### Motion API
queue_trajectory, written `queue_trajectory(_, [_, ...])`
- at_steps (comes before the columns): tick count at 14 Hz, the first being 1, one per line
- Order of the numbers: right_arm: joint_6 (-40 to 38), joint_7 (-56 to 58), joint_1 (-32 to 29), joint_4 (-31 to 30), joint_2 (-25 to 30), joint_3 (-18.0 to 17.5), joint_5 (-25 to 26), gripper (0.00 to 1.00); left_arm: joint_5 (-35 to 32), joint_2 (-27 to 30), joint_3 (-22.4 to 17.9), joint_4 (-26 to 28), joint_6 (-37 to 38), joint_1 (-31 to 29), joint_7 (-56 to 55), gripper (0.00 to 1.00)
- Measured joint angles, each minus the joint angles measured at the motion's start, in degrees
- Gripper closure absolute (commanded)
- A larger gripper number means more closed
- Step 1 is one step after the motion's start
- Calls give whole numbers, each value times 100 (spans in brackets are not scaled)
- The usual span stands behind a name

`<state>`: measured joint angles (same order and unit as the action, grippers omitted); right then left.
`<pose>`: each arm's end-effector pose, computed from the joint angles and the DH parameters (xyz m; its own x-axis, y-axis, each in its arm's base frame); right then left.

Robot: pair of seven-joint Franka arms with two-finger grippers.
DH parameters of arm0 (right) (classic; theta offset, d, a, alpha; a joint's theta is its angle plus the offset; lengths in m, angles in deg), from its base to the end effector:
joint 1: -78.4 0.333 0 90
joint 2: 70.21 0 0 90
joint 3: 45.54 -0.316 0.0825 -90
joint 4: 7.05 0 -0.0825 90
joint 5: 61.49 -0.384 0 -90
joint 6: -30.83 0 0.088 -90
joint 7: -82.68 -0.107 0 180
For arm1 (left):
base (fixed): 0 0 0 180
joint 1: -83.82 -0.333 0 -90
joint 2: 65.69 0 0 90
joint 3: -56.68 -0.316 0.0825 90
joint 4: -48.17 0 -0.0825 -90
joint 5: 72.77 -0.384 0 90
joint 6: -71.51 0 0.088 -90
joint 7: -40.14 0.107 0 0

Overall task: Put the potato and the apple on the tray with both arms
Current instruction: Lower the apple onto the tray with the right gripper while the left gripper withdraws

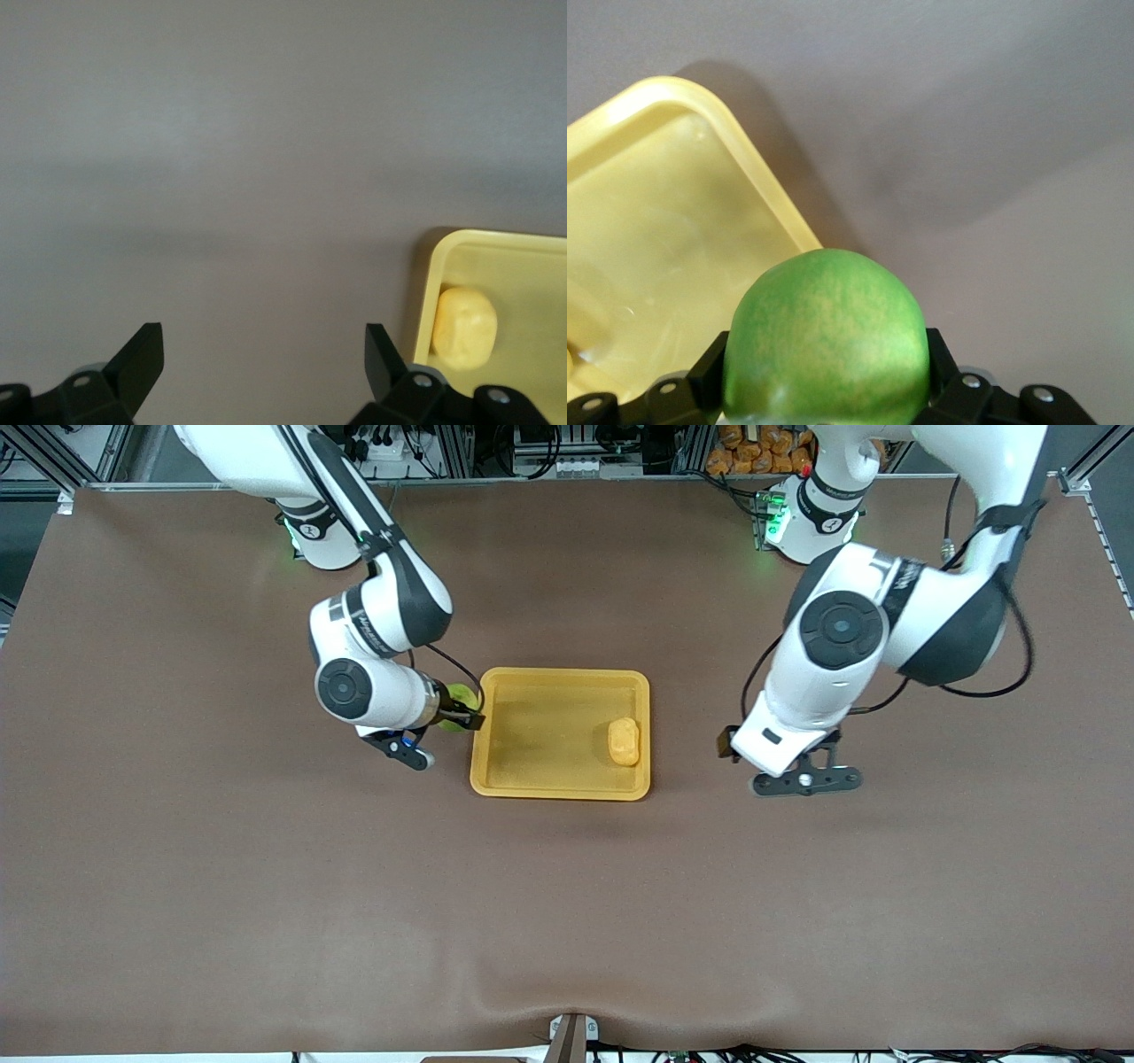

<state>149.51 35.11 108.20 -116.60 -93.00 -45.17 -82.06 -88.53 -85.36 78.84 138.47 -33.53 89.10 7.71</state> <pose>0.5139 0.3109 0.2724 0.8029 -0.4719 -0.3643 -0.5008 -0.8654 0.0170 0.5993 -0.2545 0.4495 0.9996 0.0228 0.0190 0.0254 -0.9890 -0.1457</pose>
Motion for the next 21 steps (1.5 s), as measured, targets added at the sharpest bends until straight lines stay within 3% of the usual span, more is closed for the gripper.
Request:
queue_trajectory(5, [191, -315, 400, 440, -618, 0, -517, 100, 34, 340, 1, -182, 446, -430, 315, 0])
queue_trajectory(12, [520, -564, 582, 847, -1252, 1, -649, 100, 78, 701, -2, -184, 979, -584, 317, 0])
queue_trajectory(13, [537, -568, 581, 851, -1284, 9, -650, 93, 139, 756, -2, -185, 1021, -635, 318, 0])
queue_trajectory(15, [541, -575, 580, 856, -1311, 39, -652, 68, 255, 863, -2, -185, 1128, -740, 441, 0])
queue_trajectory(16, [541, -577, 577, 857, -1323, 56, -653, 36, 324, 919, -2, -185, 1165, -812, 571, 0])
queue_trajectory(17, [541, -577, 574, 857, -1337, 70, -653, 30, 411, 980, -3, -186, 1190, -901, 718, 0])
queue_trajectory(18, [542, -577, 574, 858, -1352, 78, -653, 0, 490, 1049, -3, -186, 1217, -1005, 885, 0])
queue_trajectory(21, [541, -576, 580, 866, -1362, 77, -658, 0, 625, 1257, -6, -189, 1347, -1215, 1157, 0])
